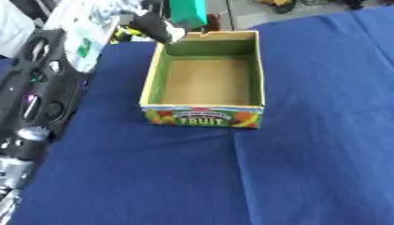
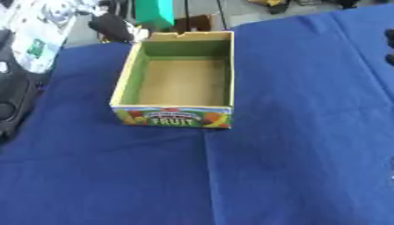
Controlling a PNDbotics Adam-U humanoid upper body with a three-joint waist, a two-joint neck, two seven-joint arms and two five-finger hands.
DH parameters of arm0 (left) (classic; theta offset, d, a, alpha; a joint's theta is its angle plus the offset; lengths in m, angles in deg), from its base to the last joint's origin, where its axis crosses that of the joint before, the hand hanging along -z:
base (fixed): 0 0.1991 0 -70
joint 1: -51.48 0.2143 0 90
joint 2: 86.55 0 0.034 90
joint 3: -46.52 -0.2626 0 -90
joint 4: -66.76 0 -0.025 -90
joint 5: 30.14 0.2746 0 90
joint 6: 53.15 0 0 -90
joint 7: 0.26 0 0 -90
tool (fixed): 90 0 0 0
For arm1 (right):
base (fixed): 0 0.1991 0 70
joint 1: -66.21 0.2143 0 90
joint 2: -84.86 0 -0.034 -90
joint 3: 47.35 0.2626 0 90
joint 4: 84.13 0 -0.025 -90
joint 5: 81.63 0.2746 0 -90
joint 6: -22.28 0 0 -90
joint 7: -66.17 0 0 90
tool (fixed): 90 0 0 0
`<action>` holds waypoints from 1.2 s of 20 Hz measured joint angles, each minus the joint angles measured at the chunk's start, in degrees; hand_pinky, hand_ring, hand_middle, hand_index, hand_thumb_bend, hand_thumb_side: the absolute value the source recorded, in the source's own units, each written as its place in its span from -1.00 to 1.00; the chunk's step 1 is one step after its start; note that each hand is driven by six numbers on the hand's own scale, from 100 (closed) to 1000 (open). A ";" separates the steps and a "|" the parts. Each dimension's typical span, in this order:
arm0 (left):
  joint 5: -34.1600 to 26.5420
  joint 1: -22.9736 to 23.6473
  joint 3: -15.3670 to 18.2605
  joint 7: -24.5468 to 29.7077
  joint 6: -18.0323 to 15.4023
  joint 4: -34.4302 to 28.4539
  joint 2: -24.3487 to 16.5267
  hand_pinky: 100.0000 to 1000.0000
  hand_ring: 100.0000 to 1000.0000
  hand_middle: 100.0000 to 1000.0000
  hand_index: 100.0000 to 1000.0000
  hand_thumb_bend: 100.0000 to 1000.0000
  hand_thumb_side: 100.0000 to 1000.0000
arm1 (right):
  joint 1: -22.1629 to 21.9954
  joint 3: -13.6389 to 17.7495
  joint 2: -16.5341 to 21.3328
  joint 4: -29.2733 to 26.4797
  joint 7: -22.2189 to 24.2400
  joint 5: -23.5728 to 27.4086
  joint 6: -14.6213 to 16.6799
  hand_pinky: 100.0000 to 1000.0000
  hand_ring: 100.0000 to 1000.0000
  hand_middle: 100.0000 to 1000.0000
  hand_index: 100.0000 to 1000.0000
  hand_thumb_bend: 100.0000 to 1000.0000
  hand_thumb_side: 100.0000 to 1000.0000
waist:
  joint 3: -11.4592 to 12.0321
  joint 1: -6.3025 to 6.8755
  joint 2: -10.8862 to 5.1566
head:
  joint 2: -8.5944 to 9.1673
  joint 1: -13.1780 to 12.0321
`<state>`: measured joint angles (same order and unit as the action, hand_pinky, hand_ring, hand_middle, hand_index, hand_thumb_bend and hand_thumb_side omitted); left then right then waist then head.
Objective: Pick up objects on the table and place them in the box.
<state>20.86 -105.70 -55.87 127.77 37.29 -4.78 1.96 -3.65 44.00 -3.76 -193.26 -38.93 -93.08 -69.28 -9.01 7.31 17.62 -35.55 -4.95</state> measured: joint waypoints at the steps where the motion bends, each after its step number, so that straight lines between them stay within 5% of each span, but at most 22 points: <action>1: -0.16 -0.01 -0.23 0.05 -0.05 0.55 0.77 -0.33 -0.18 -0.08 0.49 -1.00 -0.19 | 0.01 -0.01 -0.01 0.00 0.03 0.00 -0.01 0.71 0.79 0.61 0.80 -1.00 1.00 | -0.14 0.00 0.00 | 0.14 -0.02; 9: -1.28 0.02 -1.90 -0.06 0.07 6.76 4.65 -0.31 -0.17 -0.06 0.50 -1.00 -0.15 | 0.57 -0.15 -0.37 -0.03 0.30 0.04 0.07 0.71 0.79 0.61 0.80 -1.00 1.00 | -1.10 0.29 0.37 | 1.33 -0.01; 20: 5.01 0.10 -1.88 -0.61 -1.20 16.31 7.55 -0.20 -0.06 0.01 0.58 -1.00 -0.03 | 1.05 -0.37 -0.44 -0.04 0.42 0.18 0.02 0.71 0.79 0.61 0.80 -1.00 1.00 | -2.21 0.57 1.06 | 1.92 -0.02; 24: 7.32 0.14 -1.89 0.10 -2.22 17.61 7.90 0.04 0.18 0.20 0.74 -1.00 0.03 | 1.05 -0.37 -0.44 -0.04 0.42 0.20 0.02 0.71 0.79 0.61 0.80 -1.00 1.00 | -2.21 0.65 1.06 | 1.91 -0.02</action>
<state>28.18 -105.56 -57.77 127.88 35.08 12.84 9.86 -2.61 43.63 -4.20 -193.30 -38.51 -92.88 -69.26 -11.23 7.95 18.69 -33.64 -4.97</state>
